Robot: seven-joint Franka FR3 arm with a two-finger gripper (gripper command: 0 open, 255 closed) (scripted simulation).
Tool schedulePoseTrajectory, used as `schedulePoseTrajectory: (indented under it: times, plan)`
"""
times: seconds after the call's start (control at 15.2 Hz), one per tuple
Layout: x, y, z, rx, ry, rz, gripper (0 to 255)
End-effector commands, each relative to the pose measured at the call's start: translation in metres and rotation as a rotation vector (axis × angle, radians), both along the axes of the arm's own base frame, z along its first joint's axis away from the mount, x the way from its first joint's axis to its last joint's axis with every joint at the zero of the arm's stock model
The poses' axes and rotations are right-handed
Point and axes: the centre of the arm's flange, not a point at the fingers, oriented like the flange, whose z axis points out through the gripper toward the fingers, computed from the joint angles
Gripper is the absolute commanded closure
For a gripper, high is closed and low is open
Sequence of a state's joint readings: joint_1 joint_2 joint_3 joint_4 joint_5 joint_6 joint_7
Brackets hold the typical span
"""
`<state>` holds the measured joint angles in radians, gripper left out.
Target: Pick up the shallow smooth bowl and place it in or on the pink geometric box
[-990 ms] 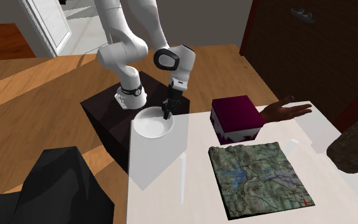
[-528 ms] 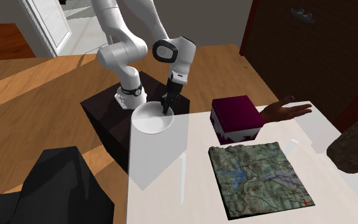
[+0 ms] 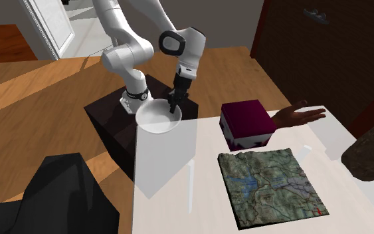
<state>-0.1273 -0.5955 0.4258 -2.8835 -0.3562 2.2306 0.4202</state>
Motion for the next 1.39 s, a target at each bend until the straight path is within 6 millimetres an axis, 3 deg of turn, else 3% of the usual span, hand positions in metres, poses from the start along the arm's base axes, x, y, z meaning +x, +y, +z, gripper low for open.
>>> schedulePoseTrajectory:
  times: [0.0, 0.99, 1.32]
  plan:
    - [0.0, -0.001, 0.011, 0.0, 0.0, 0.0, 255]
    - [0.0, -0.001, 0.089, 0.0, 0.0, 0.0, 255]
    - [0.042, 0.05, 0.091, 0.0, 0.0, 0.0, 255]
